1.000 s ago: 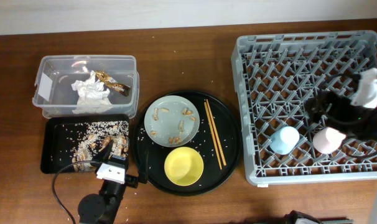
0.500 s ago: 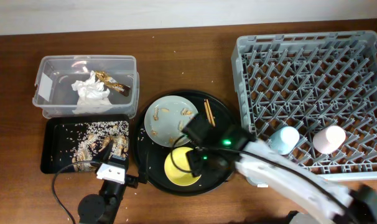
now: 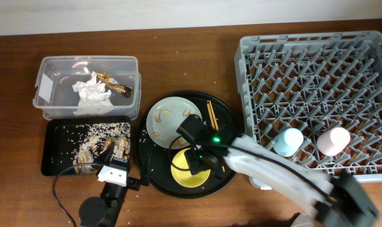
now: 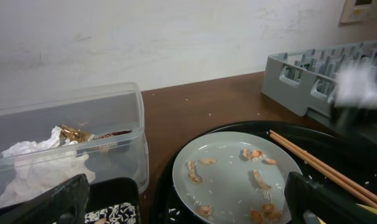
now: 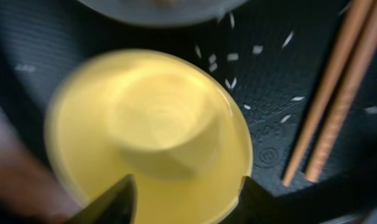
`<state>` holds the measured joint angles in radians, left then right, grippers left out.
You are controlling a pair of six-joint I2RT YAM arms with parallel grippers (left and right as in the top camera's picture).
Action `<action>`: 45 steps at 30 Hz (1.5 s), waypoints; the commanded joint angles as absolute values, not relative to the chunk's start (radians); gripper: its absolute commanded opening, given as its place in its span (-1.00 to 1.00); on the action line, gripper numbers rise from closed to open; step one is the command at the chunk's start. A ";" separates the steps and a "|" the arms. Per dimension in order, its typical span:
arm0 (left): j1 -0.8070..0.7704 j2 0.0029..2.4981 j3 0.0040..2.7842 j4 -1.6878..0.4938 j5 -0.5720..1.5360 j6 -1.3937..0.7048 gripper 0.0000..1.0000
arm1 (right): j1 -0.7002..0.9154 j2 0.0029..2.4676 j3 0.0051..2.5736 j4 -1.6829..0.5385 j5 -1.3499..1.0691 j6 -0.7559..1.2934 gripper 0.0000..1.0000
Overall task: Sort waste into correct bins and load items into the dishwasher rack
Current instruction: 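Grasp the yellow bowl with the right gripper and place it in the rack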
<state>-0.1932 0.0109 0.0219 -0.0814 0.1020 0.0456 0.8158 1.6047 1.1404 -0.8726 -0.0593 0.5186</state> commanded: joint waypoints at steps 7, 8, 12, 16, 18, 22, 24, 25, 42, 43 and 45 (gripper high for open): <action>-0.187 0.005 0.014 -0.078 0.112 0.054 0.99 | 0.790 1.669 1.055 -0.843 0.048 0.538 0.02; -0.187 0.005 0.014 -0.078 0.112 0.054 0.99 | 0.790 1.680 1.055 -0.839 0.038 0.540 -0.33; -0.187 0.005 0.014 -0.078 0.112 0.054 0.99 | 0.790 1.626 1.066 -0.850 0.047 0.540 -0.92; -0.187 0.005 0.014 -0.078 0.112 0.054 0.99 | 0.790 1.377 1.098 -0.902 0.256 0.540 -0.92; -0.187 0.005 0.014 -0.078 0.112 0.054 0.99 | 0.789 1.255 1.098 -0.930 0.449 0.540 -0.92; -0.187 0.005 0.014 -0.078 0.112 0.054 0.99 | 0.789 1.163 1.099 -0.969 1.099 0.539 -0.92; -0.187 0.005 0.014 -0.078 0.112 0.054 0.99 | 0.759 1.168 1.099 -0.933 1.353 0.527 -0.92; -0.187 0.005 0.014 -0.078 0.112 0.054 0.99 | 0.717 1.174 1.099 -0.921 1.391 0.524 -0.92; -0.187 0.005 0.014 -0.078 0.112 0.054 0.99 | 0.104 1.715 1.098 -0.483 1.189 0.111 -0.92; -0.187 0.005 0.014 -0.078 0.112 0.054 0.99 | 0.123 1.726 1.099 -0.491 1.184 0.112 -0.92; -0.187 0.005 0.014 -0.078 0.112 0.054 0.99 | 0.191 1.715 1.099 -0.502 1.178 0.111 -0.82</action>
<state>-0.1932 0.0101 0.0204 -0.0811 0.1020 0.0456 0.1204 1.6871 1.0939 -0.4931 1.2572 0.1257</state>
